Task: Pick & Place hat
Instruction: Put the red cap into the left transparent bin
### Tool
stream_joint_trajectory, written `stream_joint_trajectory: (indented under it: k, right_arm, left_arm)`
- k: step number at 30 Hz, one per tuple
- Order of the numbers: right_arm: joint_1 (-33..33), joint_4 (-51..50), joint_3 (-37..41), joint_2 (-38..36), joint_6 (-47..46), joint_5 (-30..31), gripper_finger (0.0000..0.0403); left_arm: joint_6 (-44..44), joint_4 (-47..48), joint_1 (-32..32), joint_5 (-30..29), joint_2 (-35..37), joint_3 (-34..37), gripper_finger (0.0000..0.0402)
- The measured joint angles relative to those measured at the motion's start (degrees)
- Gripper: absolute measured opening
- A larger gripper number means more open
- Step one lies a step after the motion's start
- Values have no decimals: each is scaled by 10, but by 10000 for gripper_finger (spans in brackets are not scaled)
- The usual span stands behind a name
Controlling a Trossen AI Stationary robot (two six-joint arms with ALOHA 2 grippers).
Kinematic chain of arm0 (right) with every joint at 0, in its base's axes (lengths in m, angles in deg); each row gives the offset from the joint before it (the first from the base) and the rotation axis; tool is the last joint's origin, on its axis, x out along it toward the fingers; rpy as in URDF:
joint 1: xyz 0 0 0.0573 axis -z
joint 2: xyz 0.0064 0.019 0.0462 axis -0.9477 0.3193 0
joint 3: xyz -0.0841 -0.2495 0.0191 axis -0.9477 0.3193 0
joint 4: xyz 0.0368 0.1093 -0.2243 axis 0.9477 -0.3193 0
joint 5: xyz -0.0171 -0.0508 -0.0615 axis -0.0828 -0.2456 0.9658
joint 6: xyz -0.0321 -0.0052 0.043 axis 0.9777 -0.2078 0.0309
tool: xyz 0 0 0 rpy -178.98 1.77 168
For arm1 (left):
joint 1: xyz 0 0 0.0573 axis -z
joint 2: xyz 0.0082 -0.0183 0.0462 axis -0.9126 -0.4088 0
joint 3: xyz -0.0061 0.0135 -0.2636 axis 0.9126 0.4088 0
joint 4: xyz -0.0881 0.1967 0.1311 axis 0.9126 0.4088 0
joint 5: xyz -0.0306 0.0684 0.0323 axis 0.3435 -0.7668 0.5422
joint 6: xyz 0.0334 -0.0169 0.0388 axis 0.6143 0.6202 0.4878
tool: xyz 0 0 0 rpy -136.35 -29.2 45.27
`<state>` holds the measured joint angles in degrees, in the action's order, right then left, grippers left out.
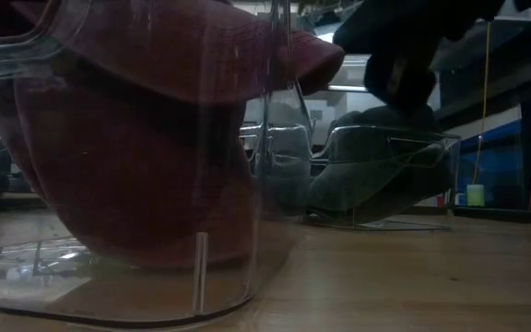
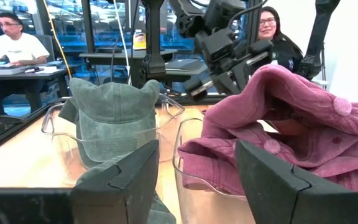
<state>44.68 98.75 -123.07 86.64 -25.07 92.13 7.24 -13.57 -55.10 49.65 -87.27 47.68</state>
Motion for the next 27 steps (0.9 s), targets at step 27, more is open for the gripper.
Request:
stream_joint_trajectory:
  k: [27]
  right_arm:
    - [61, 95, -20, 120, 25, -72, 1]
  left_arm:
    - [0, 0, 0, 0, 0, 0, 206]
